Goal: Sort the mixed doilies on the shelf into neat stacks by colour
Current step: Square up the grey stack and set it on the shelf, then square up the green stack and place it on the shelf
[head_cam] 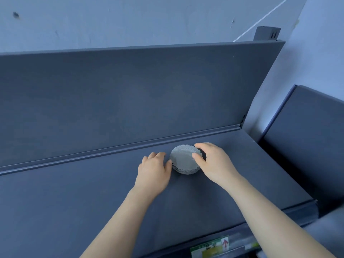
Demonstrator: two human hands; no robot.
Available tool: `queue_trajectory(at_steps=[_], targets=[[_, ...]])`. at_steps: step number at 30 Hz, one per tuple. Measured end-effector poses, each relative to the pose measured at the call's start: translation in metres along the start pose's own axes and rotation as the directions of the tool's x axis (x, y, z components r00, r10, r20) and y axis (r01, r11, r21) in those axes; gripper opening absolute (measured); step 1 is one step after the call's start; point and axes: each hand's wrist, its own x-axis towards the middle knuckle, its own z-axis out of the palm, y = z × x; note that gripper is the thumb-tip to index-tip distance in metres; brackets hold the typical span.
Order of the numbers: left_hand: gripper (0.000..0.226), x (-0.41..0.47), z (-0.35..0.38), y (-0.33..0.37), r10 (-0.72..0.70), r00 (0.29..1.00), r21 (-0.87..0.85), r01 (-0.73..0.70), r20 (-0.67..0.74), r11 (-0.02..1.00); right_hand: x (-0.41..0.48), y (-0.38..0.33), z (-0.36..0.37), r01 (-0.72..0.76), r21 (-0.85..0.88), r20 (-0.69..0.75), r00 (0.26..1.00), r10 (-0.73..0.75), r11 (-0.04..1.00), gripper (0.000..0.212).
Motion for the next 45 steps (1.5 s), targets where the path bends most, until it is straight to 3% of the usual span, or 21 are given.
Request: queue_trajectory(at_steps=[4, 9, 15, 21, 26, 31, 45], targets=[[0.034, -0.031, -0.021, -0.004, 0.032, 0.992, 0.215, -0.004, -0.124, 0.977, -0.017, -0.03, -0.01, 0.159, -0.07, 0.029, 0.987, -0.157, 0.985, 0.038], [0.036, -0.101, -0.051, -0.02, -0.073, 0.973, 0.262, 0.131, -0.22, 0.956, -0.051, -0.077, 0.001, 0.383, -0.021, 0.142, 0.916, -0.376, 0.924, 0.038], [0.035, -0.195, -0.088, -0.07, -0.285, 0.893, 0.251, 0.381, -0.347, 0.89, -0.094, -0.16, 0.04, 0.589, 0.081, 0.254, 0.767, -0.588, 0.804, 0.041], [0.035, -0.287, -0.14, -0.144, -0.445, 0.74, 0.183, 0.595, -0.505, 0.783, -0.146, -0.269, 0.094, 0.739, 0.22, 0.321, 0.561, -0.763, 0.637, 0.041], [0.031, -0.362, -0.191, -0.219, -0.529, 0.601, 0.137, 0.727, -0.599, 0.673, -0.194, -0.376, 0.146, 0.807, 0.286, 0.353, 0.413, -0.839, 0.517, 0.04], [0.034, -0.431, -0.258, -0.302, -0.563, 0.513, 0.122, 0.799, -0.648, 0.588, -0.242, -0.491, 0.196, 0.824, 0.358, 0.348, 0.32, -0.881, 0.44, 0.037], [0.031, -0.518, -0.411, -0.531, -0.625, 0.353, 0.028, 0.883, -0.696, 0.468, -0.285, -0.759, 0.34, 0.801, 0.471, 0.362, 0.208, -0.909, 0.371, 0.039]])
